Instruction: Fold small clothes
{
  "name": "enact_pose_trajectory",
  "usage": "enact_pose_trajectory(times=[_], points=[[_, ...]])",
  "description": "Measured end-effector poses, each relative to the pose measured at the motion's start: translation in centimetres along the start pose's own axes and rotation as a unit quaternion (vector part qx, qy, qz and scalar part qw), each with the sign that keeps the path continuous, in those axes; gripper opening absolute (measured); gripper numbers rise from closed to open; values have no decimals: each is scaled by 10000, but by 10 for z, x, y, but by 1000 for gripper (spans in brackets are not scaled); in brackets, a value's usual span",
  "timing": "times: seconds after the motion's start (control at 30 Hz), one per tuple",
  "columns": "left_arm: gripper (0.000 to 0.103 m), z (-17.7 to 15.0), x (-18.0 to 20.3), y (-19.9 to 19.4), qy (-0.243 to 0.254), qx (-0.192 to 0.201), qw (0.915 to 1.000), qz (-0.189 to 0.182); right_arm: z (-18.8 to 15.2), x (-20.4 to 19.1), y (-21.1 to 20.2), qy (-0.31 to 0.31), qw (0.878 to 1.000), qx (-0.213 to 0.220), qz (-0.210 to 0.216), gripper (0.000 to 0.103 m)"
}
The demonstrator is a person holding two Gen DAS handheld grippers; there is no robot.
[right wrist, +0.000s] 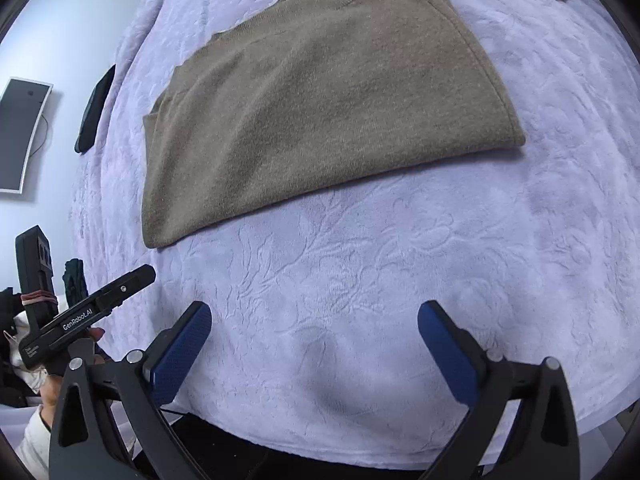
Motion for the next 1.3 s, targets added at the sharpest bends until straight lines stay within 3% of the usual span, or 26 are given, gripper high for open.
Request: enact_pose_trajectory(times=[0.2, 0.5, 0.7, 0.97, 1.2, 1.3], points=[[88, -9, 11, 1, 33, -84, 9999, 144, -13, 2, 6, 67, 9996, -248, 127, 103], [88, -20, 20, 14, 166, -308, 9965, 766, -25, 12, 8, 95, 9993, -362, 57, 103], [88, -27, 33, 26, 249, -538, 9976, 357, -25, 21, 5, 79, 9991, -422, -38, 103], [88, -14, 23, 25, -284, -362, 9978, -474, -21, 30, 11, 93, 9979, -595, -223, 103], [88, 12, 16, 20, -527, -63, 9890, -1379, -17, 30, 17, 26, 9965, -762, -340, 103], [88, 21, 11, 24, -734, -13, 9846, -1585, -16, 26, 19, -14, 9961, -816, -337, 103]])
Point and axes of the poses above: each gripper's, at about its wrist camera, not at the fingertips, and y roughly the way its jaws point, x to its right, z to its top, the point moved 9 cm from there along y, roughly the way its jaws point, and after that the axes turned 15 degrees about -x, right-handed, at the moved point
